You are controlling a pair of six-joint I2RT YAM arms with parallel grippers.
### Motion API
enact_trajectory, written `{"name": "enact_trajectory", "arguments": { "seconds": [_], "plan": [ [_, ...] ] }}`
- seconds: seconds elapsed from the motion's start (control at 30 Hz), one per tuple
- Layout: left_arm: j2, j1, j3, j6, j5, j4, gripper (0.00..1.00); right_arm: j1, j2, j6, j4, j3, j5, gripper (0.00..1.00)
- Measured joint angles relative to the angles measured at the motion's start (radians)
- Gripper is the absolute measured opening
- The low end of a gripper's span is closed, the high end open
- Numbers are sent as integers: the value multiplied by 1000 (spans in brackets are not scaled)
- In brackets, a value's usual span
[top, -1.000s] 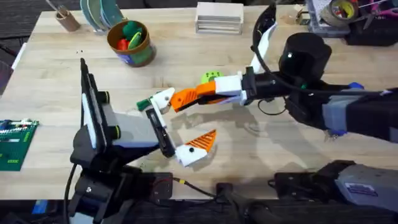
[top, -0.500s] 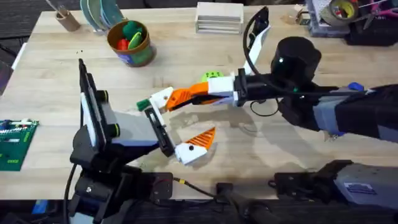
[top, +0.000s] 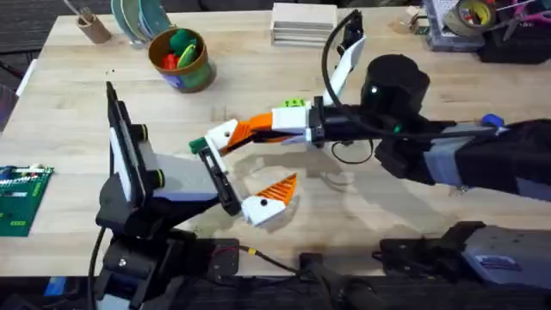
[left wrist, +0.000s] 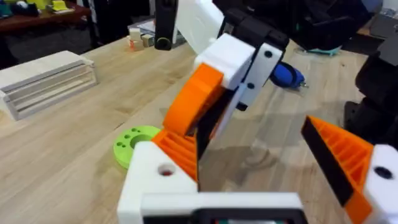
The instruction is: Pick up the gripper from the table and insert it into the empty holder that is missing its gripper. Then pick up a screw, insert it into the mounting hole, and use the screwdriver to tighten it. Finally, clean up the table by picking up the vegetable and placing it into the bucket.
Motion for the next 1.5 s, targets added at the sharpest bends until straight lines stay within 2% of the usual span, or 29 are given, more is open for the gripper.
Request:
{"name": "enact_trajectory", "arguments": {
  "seconds": [0.47, 0.73, 0.97, 1.07, 1.13, 1.27, 1.47, 1.5],
  "plan": [
    [0, 31, 1, -8, -126, 6, 993, 38, 150, -3, 0, 152, 27, 11],
    [0, 31, 2, -8, -132, 5, 993, 39, 153, -3, -5, 154, 27, 11],
    [0, 31, 2, -6, -124, 5, 993, 24, 153, -3, -9, 157, -7, 142],
    [0, 25, 2, 0, -99, 4, 993, -3, 155, -3, -15, 158, -65, 237],
    [0, 15, 2, 1, -55, 2, 993, -24, 161, -3, -15, 160, -114, 324],
    [0, -16, 2, 8, 44, -6, 993, -62, 169, -3, -13, 169, -193, 560],
    [0, -16, 2, 8, 88, -10, 993, -103, 169, -12, -15, 171, -268, 941],
    [0, -16, 2, 8, 91, -10, 993, -108, 169, -20, -21, 171, -270, 955]
  ]
}}
